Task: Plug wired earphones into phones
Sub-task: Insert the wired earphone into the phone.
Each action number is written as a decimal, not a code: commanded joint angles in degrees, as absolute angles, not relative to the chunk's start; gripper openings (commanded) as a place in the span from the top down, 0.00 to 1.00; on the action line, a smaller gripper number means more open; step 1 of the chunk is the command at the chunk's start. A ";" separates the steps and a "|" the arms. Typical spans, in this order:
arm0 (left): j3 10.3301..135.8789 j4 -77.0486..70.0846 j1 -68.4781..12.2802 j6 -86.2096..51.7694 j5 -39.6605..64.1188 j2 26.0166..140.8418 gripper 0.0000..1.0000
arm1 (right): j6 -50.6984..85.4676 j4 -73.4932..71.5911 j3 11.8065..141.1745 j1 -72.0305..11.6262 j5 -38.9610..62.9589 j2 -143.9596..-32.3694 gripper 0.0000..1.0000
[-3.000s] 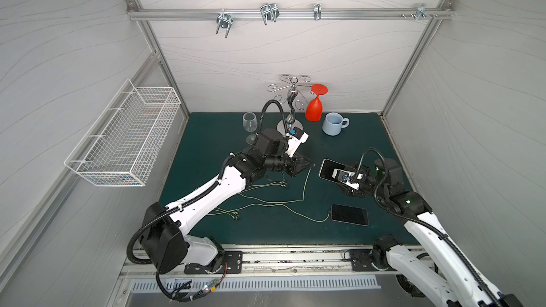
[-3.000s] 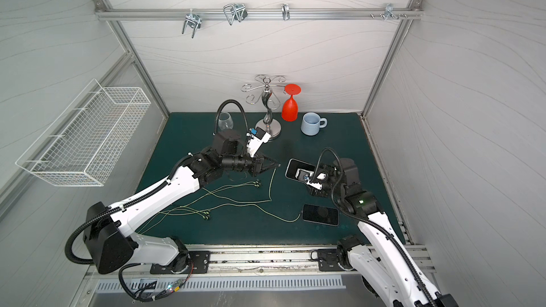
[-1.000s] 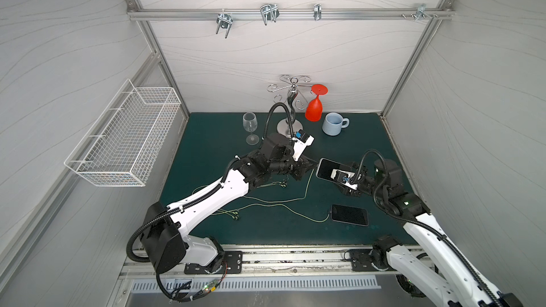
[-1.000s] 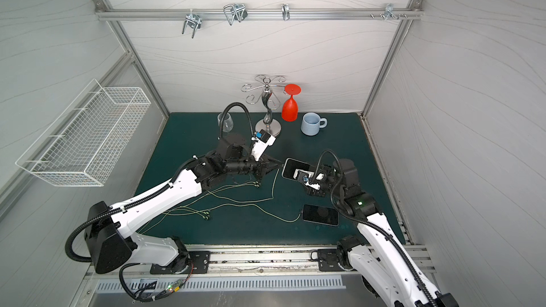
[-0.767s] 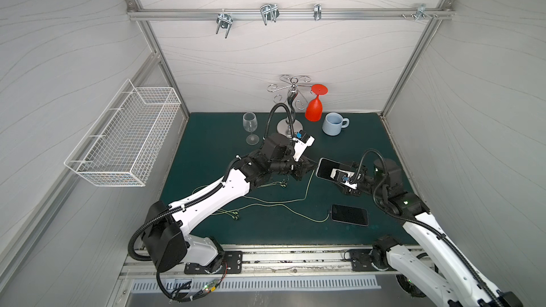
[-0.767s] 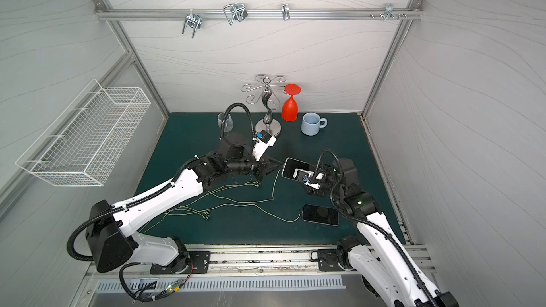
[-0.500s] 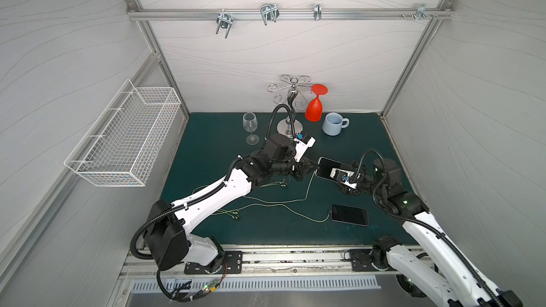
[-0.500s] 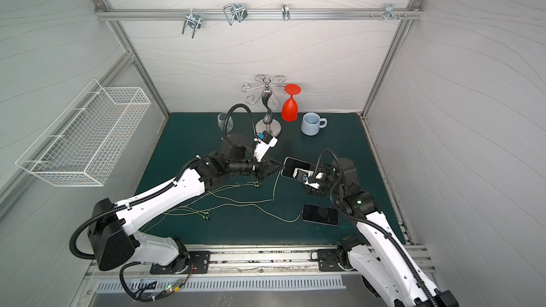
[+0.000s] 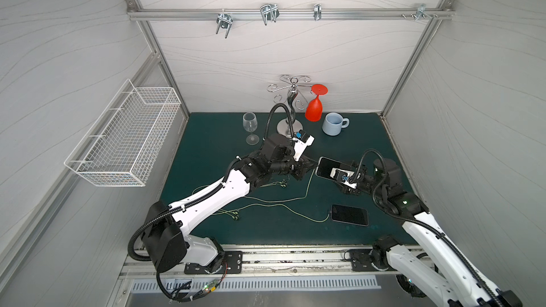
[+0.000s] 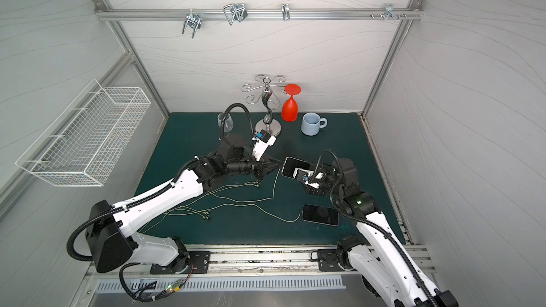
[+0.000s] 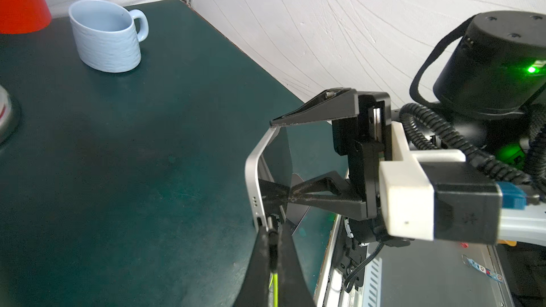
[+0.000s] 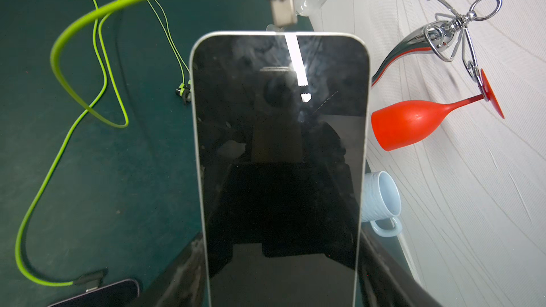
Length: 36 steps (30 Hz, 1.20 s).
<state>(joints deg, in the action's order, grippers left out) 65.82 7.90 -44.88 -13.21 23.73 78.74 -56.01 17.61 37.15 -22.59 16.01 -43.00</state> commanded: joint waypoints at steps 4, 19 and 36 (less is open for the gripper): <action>65.63 5.40 -44.75 -12.72 22.96 78.32 1.00 | -57.48 14.99 37.29 -22.96 17.39 -41.69 0.27; 65.52 5.98 -44.77 -12.18 22.89 78.84 1.00 | -56.95 14.45 37.67 -23.00 17.67 -41.94 0.27; 65.39 5.12 -44.81 -13.25 24.86 79.19 1.00 | -56.95 13.20 38.42 -23.20 17.41 -43.26 0.27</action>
<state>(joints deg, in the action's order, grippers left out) 65.41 7.81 -44.88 -12.69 23.46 78.91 -55.99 16.91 37.10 -22.76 16.03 -43.22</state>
